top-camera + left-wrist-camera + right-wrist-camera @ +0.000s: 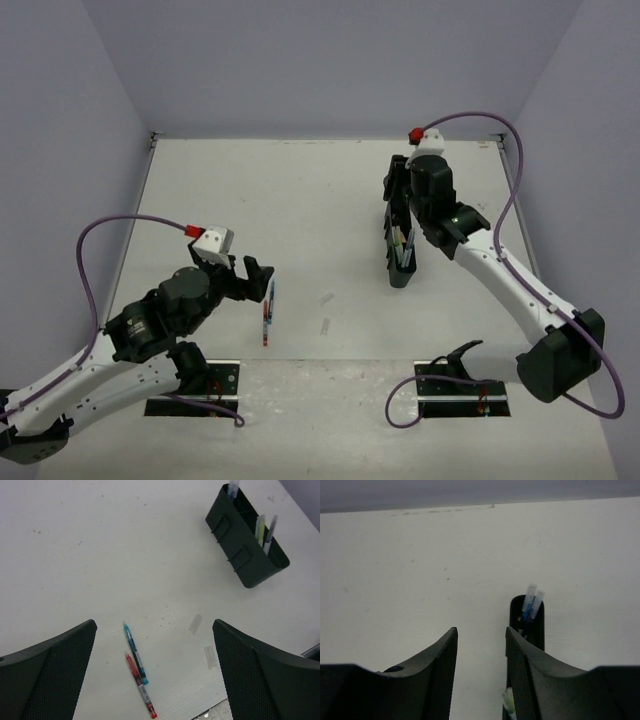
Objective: Sort the stationery into containers
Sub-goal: Place the pen in the storage box, then pick up the pen from the center of the board.
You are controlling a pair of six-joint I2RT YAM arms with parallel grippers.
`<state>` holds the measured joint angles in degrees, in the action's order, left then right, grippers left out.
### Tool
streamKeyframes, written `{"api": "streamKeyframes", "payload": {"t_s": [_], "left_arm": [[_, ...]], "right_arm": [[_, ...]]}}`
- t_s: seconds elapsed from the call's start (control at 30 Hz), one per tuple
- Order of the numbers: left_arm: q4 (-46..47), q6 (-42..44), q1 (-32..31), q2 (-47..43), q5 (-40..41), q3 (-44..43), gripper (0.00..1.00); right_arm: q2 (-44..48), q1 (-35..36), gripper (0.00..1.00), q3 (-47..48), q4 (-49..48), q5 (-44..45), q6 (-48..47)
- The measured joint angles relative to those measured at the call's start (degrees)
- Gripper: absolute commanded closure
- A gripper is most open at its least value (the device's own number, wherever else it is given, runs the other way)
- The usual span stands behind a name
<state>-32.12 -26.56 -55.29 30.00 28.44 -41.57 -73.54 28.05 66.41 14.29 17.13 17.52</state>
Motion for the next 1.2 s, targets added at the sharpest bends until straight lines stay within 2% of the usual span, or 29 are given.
{"api": "streamKeyframes", "payload": {"t_s": [0.1, 0.17, 0.23, 0.27, 0.3, 0.37, 0.53, 0.77, 1.2], "left_arm": [[-3.98, -7.65, 0.23, 6.9, 5.03, -1.67, 0.02], [-5.19, -11.64, 0.4, 12.32, 6.36, -2.24, 0.12], [-5.73, -14.31, 0.42, 18.8, 6.55, -2.69, 0.34], [-5.87, -15.27, 0.45, 22.4, 6.51, -2.92, 0.42], [-6.03, -16.09, 0.5, 25.98, 6.43, -3.11, 0.43], [-5.98, -17.48, 0.52, 32.05, 6.22, -3.31, 0.56], [-4.35, -18.96, 1.4, 39.31, 3.44, -3.07, 0.68], [2.56, -17.64, 5.94, 41.13, -2.22, 2.45, 0.73], [6.84, -16.71, 6.19, 42.9, -5.93, 6.41, 0.73]], "right_arm": [[1.85, 4.33, 0.54, 3.92, 5.84, -0.84, 1.42], [4.35, 6.28, 0.54, 3.36, 9.24, -2.59, 2.49], [8.69, 6.88, 0.54, -0.05, 11.36, -5.28, 3.67], [10.9, 6.85, 0.54, -1.64, 12.57, -6.28, 4.16], [13.02, 6.83, 0.54, -3.25, 13.14, -7.32, 4.59], [16.8, 6.79, 0.54, -6.12, 14.4, -9.28, 5.3], [20.95, 6.78, 0.53, -9.43, 16.76, -12.1, 5.9], [22.23, 6.78, 0.53, -13.37, 17.45, -14.48, 6.13], [22.11, 6.78, 0.53, -13.44, 17.4, -16.45, 6.51]]}}
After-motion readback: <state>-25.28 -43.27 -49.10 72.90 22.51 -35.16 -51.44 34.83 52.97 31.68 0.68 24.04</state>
